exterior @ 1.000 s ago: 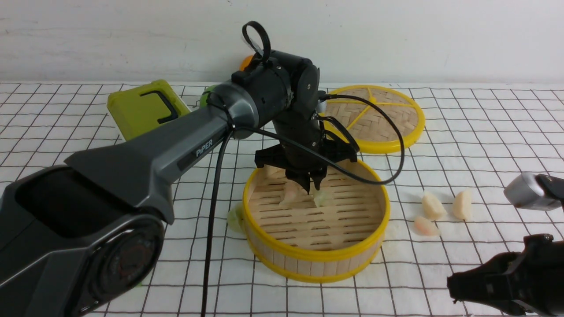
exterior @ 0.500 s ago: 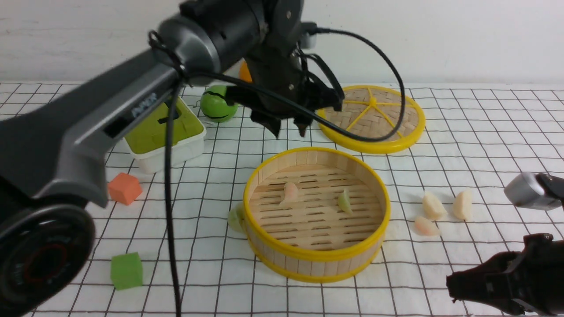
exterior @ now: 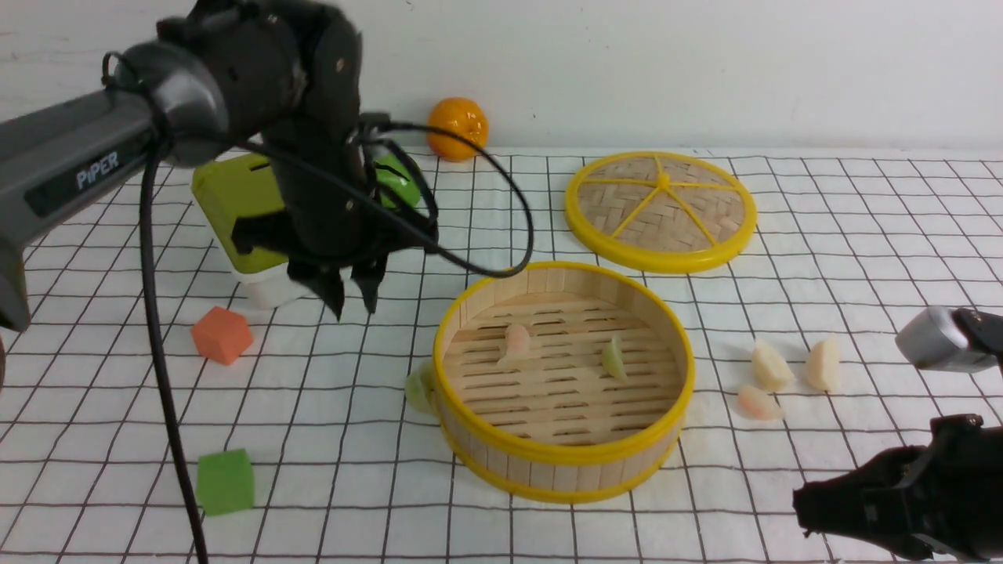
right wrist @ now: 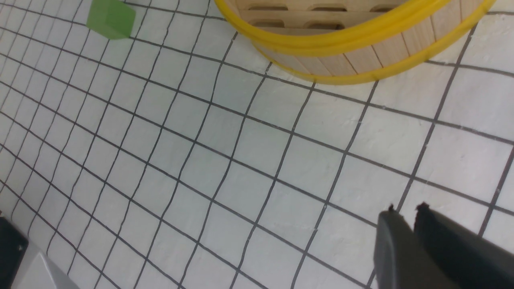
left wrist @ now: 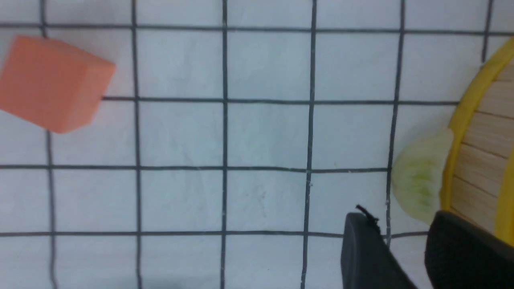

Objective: Put the dumplings into the steamer on the table with the white tablecloth.
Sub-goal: 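Reach for and grasp a dumpling on the table with the left gripper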

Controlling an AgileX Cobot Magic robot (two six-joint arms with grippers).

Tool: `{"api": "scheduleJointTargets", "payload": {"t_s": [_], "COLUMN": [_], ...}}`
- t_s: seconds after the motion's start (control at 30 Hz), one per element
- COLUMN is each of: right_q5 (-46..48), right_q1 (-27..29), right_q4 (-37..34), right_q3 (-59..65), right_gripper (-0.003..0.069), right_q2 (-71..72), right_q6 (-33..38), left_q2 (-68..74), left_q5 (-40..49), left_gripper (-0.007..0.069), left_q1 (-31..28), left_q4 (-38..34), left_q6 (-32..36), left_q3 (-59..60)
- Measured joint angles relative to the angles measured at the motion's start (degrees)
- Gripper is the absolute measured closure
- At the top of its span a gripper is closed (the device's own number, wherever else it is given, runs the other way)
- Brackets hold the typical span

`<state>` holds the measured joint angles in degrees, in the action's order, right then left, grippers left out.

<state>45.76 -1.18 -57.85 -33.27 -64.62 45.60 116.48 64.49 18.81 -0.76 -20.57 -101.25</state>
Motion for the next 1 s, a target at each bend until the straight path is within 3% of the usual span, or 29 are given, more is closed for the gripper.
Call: {"api": "scheduleJointTargets", "payload": {"t_s": [0.1, 0.27, 0.57, 0.83, 1.0], "right_q5": [-0.33, -1.12, -1.29, -1.29, -1.29], "right_q1": [0.00, 0.00, 0.00, 0.00, 0.00], "right_q4": [-0.06, -0.06, -0.06, -0.11, -0.17], "right_q3": [0.00, 0.00, 0.00, 0.00, 0.00], "right_gripper": [0.0587, 0.0587, 0.0587, 0.0587, 0.0587], "right_q2": [0.00, 0.00, 0.00, 0.00, 0.00], "right_q6": [0.05, 0.05, 0.05, 0.10, 0.10], "left_q2": [0.28, 0.28, 0.37, 3.20, 4.33], "left_q5": [-5.09, -9.23, -13.09, -12.57, -13.43], "left_gripper": [0.0396, 0.0383, 0.0374, 0.0278, 0.0262], "left_q1": [-1.24, -1.04, -1.04, -0.24, 1.48], "left_q4": [-6.39, -9.65, -10.34, -10.11, -8.26], "left_q6": [3.10, 4.68, 4.86, 7.04, 7.38], "left_q3": [5.68, 7.40, 7.46, 7.46, 7.46]}}
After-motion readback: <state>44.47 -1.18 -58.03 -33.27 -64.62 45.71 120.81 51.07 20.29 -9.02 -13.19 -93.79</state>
